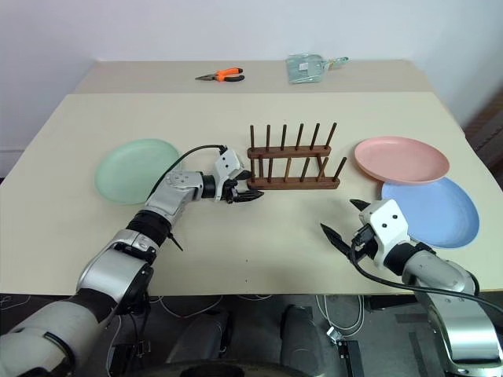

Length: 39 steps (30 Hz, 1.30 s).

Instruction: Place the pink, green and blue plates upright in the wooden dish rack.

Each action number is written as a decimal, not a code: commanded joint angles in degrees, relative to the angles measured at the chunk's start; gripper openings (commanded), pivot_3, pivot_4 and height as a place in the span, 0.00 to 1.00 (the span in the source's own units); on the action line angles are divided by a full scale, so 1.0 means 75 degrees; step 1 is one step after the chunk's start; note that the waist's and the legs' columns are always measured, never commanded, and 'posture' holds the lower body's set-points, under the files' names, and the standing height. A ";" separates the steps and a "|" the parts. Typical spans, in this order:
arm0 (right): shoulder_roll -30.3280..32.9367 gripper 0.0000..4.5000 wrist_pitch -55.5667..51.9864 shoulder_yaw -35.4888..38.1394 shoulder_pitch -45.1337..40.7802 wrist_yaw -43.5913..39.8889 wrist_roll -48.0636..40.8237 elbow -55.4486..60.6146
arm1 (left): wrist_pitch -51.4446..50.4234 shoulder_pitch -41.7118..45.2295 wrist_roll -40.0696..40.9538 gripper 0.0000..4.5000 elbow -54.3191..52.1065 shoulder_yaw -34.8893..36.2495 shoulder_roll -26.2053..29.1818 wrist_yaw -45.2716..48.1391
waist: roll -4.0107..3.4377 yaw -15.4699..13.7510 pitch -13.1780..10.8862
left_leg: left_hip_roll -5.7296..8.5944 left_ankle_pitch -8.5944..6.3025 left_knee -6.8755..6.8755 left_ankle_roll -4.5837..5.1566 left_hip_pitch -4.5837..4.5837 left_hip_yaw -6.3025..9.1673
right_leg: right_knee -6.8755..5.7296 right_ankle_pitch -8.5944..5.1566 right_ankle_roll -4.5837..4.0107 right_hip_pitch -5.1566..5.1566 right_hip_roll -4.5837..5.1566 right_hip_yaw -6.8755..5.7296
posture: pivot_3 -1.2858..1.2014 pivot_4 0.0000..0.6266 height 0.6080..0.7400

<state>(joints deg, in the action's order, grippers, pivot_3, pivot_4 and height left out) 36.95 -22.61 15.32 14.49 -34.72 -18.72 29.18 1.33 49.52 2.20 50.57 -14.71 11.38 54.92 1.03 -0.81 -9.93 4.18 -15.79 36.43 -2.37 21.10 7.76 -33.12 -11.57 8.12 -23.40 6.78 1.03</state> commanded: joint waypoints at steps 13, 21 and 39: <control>0.0705 1.00 -0.0157 0.0822 0.0647 -0.0827 -0.0262 0.0194 | -0.0199 -0.1457 0.0008 0.28 -0.2629 -0.0377 0.0965 0.2164 | -0.0004 0.0011 0.0002 | -0.0004 -0.0001 -0.0003 0.0001 -0.0003 0.0004 | -0.0009 0.0000 -0.0003 -0.0001 -0.0002 0.0001 | 0.52 0.24 1.00; 0.0693 0.59 -0.0246 0.0291 0.0238 -0.1090 -0.0252 -0.0108 | -0.1242 -0.1953 -0.0048 1.00 -0.3333 -0.0020 0.1682 0.1401 | -0.0005 0.0047 0.0005 | -0.0007 -0.0001 0.0002 0.0002 -0.0011 0.0004 | -0.0014 0.0000 -0.0003 0.0003 -0.0005 0.0001 | 0.52 0.24 1.00; -0.0390 0.00 0.0007 -0.2250 -0.2643 0.0997 0.2380 -0.2747 | -0.3662 -0.3815 -0.0948 0.27 -0.6156 -0.0475 0.0037 -0.2988 | -0.0008 -0.0036 0.0018 | 0.0000 -0.0001 0.0003 0.0000 -0.0093 0.0002 | -0.0011 -0.0020 -0.0028 0.0085 0.0005 0.0011 | 0.52 0.24 1.00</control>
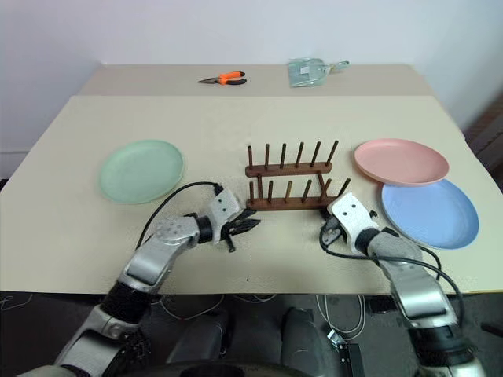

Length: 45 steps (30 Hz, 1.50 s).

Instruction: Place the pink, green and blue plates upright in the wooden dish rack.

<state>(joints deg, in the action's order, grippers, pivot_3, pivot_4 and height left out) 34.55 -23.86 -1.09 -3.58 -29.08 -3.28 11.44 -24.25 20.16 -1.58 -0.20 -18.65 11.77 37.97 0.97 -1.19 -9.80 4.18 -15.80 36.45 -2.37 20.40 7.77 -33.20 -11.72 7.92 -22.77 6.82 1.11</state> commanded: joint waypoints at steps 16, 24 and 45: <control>0.3067 0.83 0.2058 0.1763 -0.0092 -0.1088 0.0956 -0.0416 | 0.0136 -0.0312 0.0910 0.25 -0.0722 0.0178 0.0514 0.0386 | -0.0011 0.0127 0.0000 | -0.0008 -0.0001 -0.0038 0.0000 0.0000 -0.0016 | -0.0001 0.0003 0.0017 -0.0028 -0.0005 0.0001 | 0.52 0.24 1.00; 0.3565 0.83 0.3914 0.0261 -0.1411 -0.0441 0.2727 -0.3707 | -0.0652 -0.0386 0.2434 0.25 -0.2014 0.0629 0.0505 0.1017 | -0.0001 0.0090 -0.0011 | -0.0006 -0.0001 -0.0023 0.0001 0.0013 -0.0029 | 0.0008 -0.0004 -0.0001 -0.0029 0.0001 0.0007 | 0.52 0.24 1.00; 0.0988 0.02 -0.2119 0.3982 -0.2344 0.1132 -0.7823 0.1475 | -0.0342 -0.0249 0.2371 0.25 -0.1886 0.0576 0.0786 0.0870 | -0.0005 0.0041 -0.0028 | -0.0018 -0.0001 -0.0030 0.0005 0.0020 0.0005 | 0.0000 0.0014 -0.0029 -0.0035 -0.0015 0.0019 | 0.52 0.24 1.00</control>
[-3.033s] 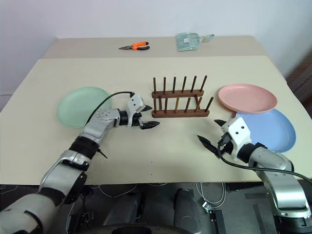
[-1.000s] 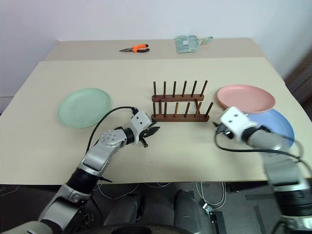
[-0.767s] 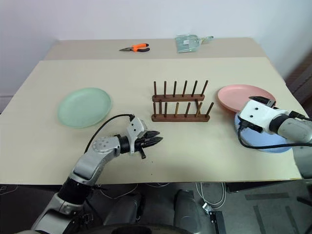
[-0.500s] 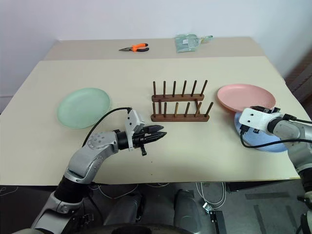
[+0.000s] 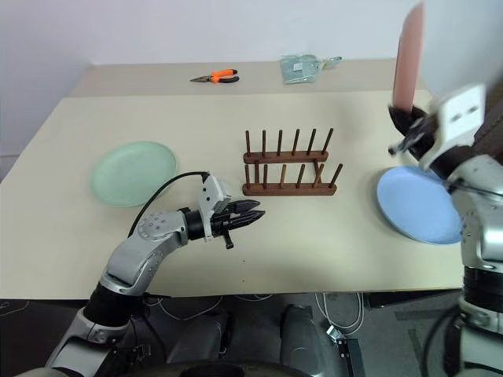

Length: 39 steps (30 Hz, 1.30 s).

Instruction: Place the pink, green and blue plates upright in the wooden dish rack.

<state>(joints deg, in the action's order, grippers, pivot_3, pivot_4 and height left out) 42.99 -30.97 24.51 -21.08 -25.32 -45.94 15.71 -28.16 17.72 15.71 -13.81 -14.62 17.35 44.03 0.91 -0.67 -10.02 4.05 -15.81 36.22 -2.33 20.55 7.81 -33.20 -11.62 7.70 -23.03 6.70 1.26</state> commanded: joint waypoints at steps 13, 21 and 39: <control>0.0160 0.02 -0.2389 0.0317 0.0553 0.1421 -0.2899 0.0993 | 0.0182 0.0011 0.0069 0.25 -0.0146 0.0064 0.0163 0.0048 | -0.0008 -0.0004 0.0006 | 0.0014 -0.0004 0.0026 0.0011 0.0080 -0.0011 | 0.0007 0.0004 0.0001 -0.0058 0.0008 -0.0014 | 0.52 0.24 1.00; 0.0440 0.48 -0.2191 -0.0018 0.0675 0.0710 -0.2020 0.0910 | 0.0097 -0.0088 0.0142 0.31 -0.0203 0.0087 0.0212 0.0026 | -0.0007 -0.0011 0.0007 | 0.0015 -0.0004 0.0038 0.0011 0.0088 -0.0011 | 0.0010 0.0003 0.0002 -0.0057 0.0009 -0.0015 | 0.52 0.24 1.00; 0.1020 0.99 -0.0238 -0.2724 -0.1499 -0.1587 0.0771 0.2388 | -0.1358 0.2050 -0.1609 1.00 0.2357 0.5516 0.0150 -0.8161 | 0.0027 0.0055 0.0014 | 0.0017 -0.0006 0.0054 0.0007 0.0095 -0.0001 | 0.0003 0.0025 0.0068 -0.0066 0.0001 -0.0022 | 0.52 0.24 1.00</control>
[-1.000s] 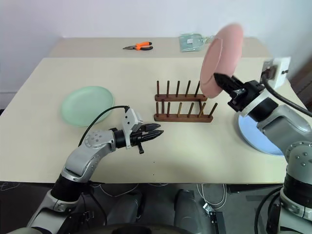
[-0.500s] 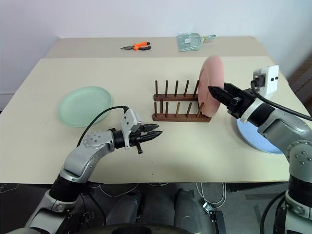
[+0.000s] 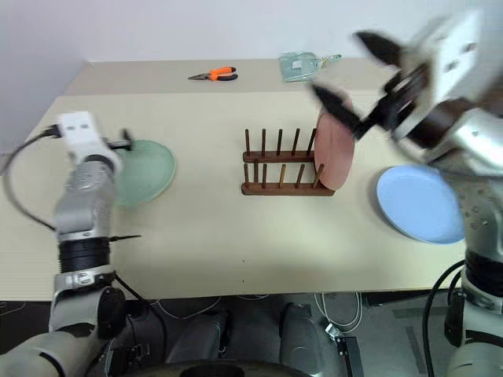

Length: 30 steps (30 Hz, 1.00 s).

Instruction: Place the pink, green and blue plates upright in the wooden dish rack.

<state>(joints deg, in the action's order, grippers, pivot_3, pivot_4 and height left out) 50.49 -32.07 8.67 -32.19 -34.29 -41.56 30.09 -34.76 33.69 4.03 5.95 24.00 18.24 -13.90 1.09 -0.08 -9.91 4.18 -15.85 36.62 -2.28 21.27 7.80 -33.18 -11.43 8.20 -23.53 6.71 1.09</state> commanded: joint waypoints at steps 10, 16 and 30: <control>-0.0873 1.00 0.0364 -0.2185 0.0671 -0.0800 0.1493 0.0663 | -0.2478 -0.0433 0.1864 0.58 -0.0904 0.1715 -0.0965 0.0169 | 0.0038 -0.0247 -0.0007 | 0.0011 -0.0001 0.0054 -0.0005 0.0021 0.0019 | -0.0015 0.0011 -0.0001 0.0003 0.0005 -0.0013 | 0.52 0.24 1.00; -0.1062 1.00 0.0451 -0.2181 0.0811 -0.0877 0.1842 0.0641 | -0.2584 -0.0504 0.2237 0.01 -0.1061 0.1724 -0.1196 0.0163 | 0.0037 -0.0265 -0.0004 | 0.0010 -0.0001 0.0051 -0.0006 0.0016 0.0018 | -0.0018 0.0014 -0.0006 0.0005 0.0003 -0.0013 | 0.52 0.24 1.00; -0.1187 1.00 0.2541 -0.3645 -0.0421 -0.0440 0.5794 -0.0921 | -0.1042 0.0623 0.3428 0.01 -0.3352 -0.1014 -0.1577 0.2567 | 0.0055 -0.0174 -0.0018 | 0.0007 -0.0001 0.0048 -0.0008 0.0019 0.0003 | -0.0005 0.0020 -0.0015 0.0003 0.0003 -0.0011 | 0.52 0.24 1.00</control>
<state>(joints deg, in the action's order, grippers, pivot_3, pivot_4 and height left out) 42.09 -17.40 -17.52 -33.50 -39.68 -4.33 24.88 -42.37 36.55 26.92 -15.14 17.50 6.62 4.62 1.50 -1.38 -10.05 4.24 -15.86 36.98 -2.34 21.41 7.83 -33.22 -11.28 8.09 -23.50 6.73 1.00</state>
